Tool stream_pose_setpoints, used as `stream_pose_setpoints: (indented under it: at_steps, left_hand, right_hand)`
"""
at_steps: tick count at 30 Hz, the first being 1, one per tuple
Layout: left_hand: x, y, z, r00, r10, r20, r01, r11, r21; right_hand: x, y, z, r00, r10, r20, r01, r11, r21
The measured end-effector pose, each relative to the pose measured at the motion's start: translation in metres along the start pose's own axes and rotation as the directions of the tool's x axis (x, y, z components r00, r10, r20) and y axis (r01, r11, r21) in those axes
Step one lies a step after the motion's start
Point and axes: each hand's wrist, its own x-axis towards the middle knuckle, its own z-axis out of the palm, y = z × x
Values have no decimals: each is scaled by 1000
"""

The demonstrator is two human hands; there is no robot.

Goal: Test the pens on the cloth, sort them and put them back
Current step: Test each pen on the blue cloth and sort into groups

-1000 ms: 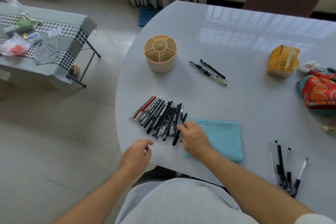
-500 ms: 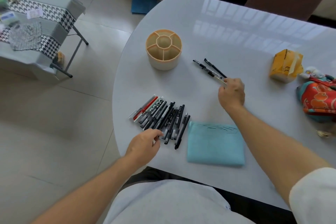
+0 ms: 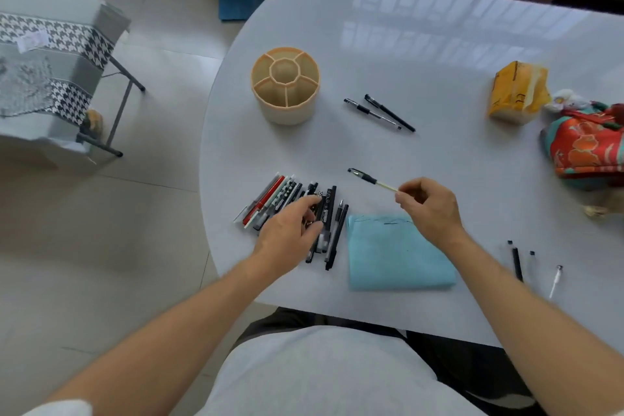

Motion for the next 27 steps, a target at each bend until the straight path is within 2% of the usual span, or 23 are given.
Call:
stream_pose_setpoints:
  at_steps: [3, 6, 8, 11, 15, 17, 18, 20, 22, 24, 27]
  left_hand:
    - [18, 22, 11, 993, 49, 104, -54, 998, 42]
    - [26, 43, 29, 950, 155, 271, -183, 980, 80]
    - [24, 54, 41, 913, 213, 349, -264, 959, 104]
    - [16, 67, 59, 883, 250, 396, -321, 939, 122]
    - [3, 79, 75, 874, 258, 411, -340, 930, 140]
    - [0, 82, 79, 891, 250, 379, -330, 930, 162]
    - [0, 82, 80, 904, 247, 348, -323, 929, 179]
    - [1, 77, 77, 942, 220, 254, -284, 924, 255]
    - [1, 63, 68, 978, 149, 145, -188, 933, 308]
    - [1, 51, 61, 987, 122, 107, -152, 929, 338]
    - [0, 52, 69, 970, 176, 166, -224, 914, 338]
  right_hand:
    - [-52, 10, -14, 998, 46, 38, -53, 975, 215]
    - [-90, 19, -25, 995, 90, 38, -98, 915, 391]
    - [-106, 27, -29, 991, 135, 24, -128, 847, 516]
    - [-120, 37, -24, 978, 201, 53, -184, 722, 667]
    - [-127, 40, -6, 974, 125, 189, -213, 796, 567]
    - [-126, 39, -1, 974, 104, 203, -198, 829, 524]
    - [-124, 39, -2, 977, 110, 180, -189, 836, 515]
    - [-114, 44, -12, 968, 249, 44, -226, 776, 589]
    - [-100, 60, -39, 910, 400, -111, -225, 701, 677]
    - [-88, 76, -66, 904, 390, -178, -213, 769, 603]
    - [-74, 79, -68, 949, 281, -144, -180, 857, 484]
